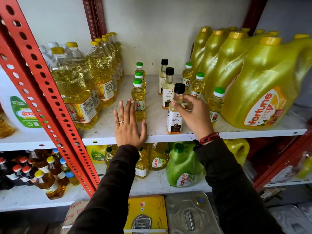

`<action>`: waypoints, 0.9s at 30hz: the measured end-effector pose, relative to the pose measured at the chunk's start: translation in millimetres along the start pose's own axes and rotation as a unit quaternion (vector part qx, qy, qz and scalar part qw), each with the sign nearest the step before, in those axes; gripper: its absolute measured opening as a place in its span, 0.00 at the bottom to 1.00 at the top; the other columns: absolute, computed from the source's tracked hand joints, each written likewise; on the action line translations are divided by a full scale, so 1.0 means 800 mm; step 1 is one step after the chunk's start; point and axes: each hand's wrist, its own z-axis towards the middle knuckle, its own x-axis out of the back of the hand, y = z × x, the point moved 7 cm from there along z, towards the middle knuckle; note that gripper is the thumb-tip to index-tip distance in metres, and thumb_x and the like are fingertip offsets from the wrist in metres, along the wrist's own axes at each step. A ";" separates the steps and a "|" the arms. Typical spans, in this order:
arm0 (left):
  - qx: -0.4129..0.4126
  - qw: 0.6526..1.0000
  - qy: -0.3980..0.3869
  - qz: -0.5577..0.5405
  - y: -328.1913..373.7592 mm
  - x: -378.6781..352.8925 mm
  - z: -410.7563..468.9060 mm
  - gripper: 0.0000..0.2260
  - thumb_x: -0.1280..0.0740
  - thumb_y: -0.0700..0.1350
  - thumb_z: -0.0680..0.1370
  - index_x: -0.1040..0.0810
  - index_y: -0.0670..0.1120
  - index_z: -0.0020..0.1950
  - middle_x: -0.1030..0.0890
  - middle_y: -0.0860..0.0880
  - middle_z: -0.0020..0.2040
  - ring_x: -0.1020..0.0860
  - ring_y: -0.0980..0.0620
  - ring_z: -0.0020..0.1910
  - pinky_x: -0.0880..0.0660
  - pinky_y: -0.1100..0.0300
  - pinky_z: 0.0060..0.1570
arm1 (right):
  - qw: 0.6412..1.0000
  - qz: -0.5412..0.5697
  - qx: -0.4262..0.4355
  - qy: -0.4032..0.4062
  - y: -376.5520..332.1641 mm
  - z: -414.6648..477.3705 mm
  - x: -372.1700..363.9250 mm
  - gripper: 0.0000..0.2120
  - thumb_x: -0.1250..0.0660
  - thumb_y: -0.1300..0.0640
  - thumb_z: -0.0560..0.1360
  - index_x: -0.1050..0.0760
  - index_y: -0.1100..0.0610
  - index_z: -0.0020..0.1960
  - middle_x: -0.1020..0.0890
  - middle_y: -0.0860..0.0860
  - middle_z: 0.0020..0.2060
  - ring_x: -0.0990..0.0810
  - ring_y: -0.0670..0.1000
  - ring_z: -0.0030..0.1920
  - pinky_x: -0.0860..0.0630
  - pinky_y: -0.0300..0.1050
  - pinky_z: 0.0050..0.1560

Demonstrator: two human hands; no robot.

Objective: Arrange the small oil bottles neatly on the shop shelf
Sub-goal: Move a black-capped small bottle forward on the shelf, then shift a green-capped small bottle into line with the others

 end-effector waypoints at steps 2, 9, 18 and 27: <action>0.000 1.000 -0.003 0.001 0.000 0.000 0.000 0.34 0.48 0.57 0.82 0.45 0.41 0.84 0.45 0.43 0.85 0.53 0.43 0.84 0.64 0.50 0.82 | 1.000 -0.001 -0.006 0.003 -0.002 -0.001 0.001 0.15 0.27 0.47 0.73 0.19 0.52 0.56 0.17 0.44 0.50 0.18 0.48 0.53 0.20 0.53 0.59; -0.003 0.999 -0.025 -0.030 -0.001 0.005 0.002 0.33 0.47 0.57 0.83 0.45 0.41 0.84 0.44 0.43 0.85 0.56 0.47 0.84 0.65 0.53 0.82 | 1.000 -0.002 -0.003 0.016 -0.010 -0.013 0.004 0.31 0.26 0.44 0.72 0.30 0.54 0.70 0.23 0.50 0.67 0.26 0.49 0.68 0.28 0.45 0.69; -0.002 0.999 -0.029 -0.016 -0.084 0.029 0.011 0.32 0.49 0.56 0.83 0.44 0.40 0.84 0.43 0.43 0.84 0.53 0.46 0.84 0.64 0.53 0.82 | 0.978 0.082 0.183 0.056 -0.112 -0.022 -0.036 0.22 0.32 0.54 0.78 0.27 0.57 0.70 0.23 0.51 0.67 0.25 0.47 0.69 0.26 0.48 0.69; -0.028 0.999 -0.023 -0.006 -0.087 0.026 0.011 0.32 0.48 0.55 0.82 0.43 0.41 0.84 0.43 0.44 0.84 0.52 0.44 0.84 0.63 0.52 0.82 | 0.990 0.058 -0.031 -0.124 -0.057 0.052 -0.163 0.23 0.29 0.57 0.76 0.27 0.58 0.69 0.22 0.55 0.67 0.24 0.54 0.68 0.29 0.46 0.67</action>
